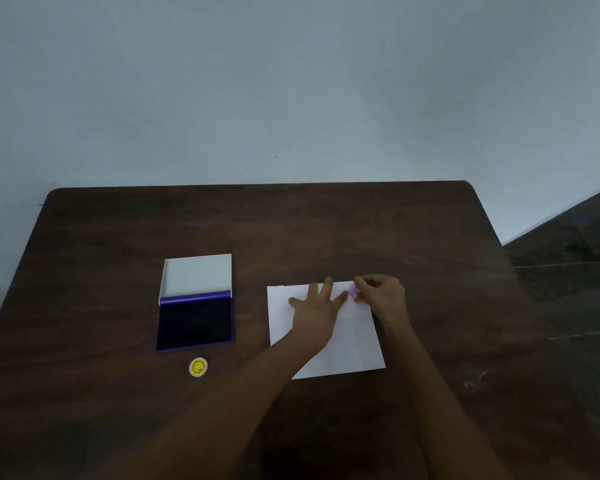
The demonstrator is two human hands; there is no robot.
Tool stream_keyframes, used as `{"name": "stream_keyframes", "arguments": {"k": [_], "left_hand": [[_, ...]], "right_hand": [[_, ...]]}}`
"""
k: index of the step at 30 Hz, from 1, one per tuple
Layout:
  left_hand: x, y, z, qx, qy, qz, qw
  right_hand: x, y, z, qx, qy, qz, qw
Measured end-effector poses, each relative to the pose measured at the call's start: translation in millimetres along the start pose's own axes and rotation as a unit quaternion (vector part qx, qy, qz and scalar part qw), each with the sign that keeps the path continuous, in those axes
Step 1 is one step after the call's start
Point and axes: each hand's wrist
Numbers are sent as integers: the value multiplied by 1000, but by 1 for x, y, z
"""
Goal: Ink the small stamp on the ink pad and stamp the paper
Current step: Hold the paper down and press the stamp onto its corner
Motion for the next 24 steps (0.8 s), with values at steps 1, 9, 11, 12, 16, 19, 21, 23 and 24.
{"name": "stream_keyframes", "arguments": {"k": [1, 9, 11, 12, 16, 19, 21, 23, 24], "left_hand": [[0, -1, 0, 1, 1, 0, 1000], [-3, 4, 0, 1, 21, 1, 1000], [-3, 0, 0, 4, 26, 0, 1000], [-3, -1, 1, 5, 28, 0, 1000], [-5, 1, 3, 10, 40, -4, 999], [-8, 0, 3, 23, 55, 1, 998], [-11, -1, 3, 33, 74, 8, 997], [-16, -1, 3, 44, 107, 16, 993], [-20, -1, 3, 41, 128, 21, 991]], "right_hand": [[-1, -1, 0, 6, 5, 3, 1000], [-10, 17, -32, 308, 30, 89, 947], [-10, 23, -36, 379, -16, 110, 919], [-11, 28, -37, 442, -34, 135, 886], [-18, 41, -39, 555, -64, 180, 809], [-26, 43, -38, 569, -78, 185, 798], [-34, 43, -37, 574, -91, 178, 794], [-44, 41, -36, 571, -112, 172, 795], [-48, 40, -36, 567, -123, 170, 797]]}}
Point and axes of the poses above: each hand's wrist, its own x-axis towards the middle knuckle, its own z-axis out of the palm, y = z × x, and after that the axes turned 10 degrees about z, right-handed
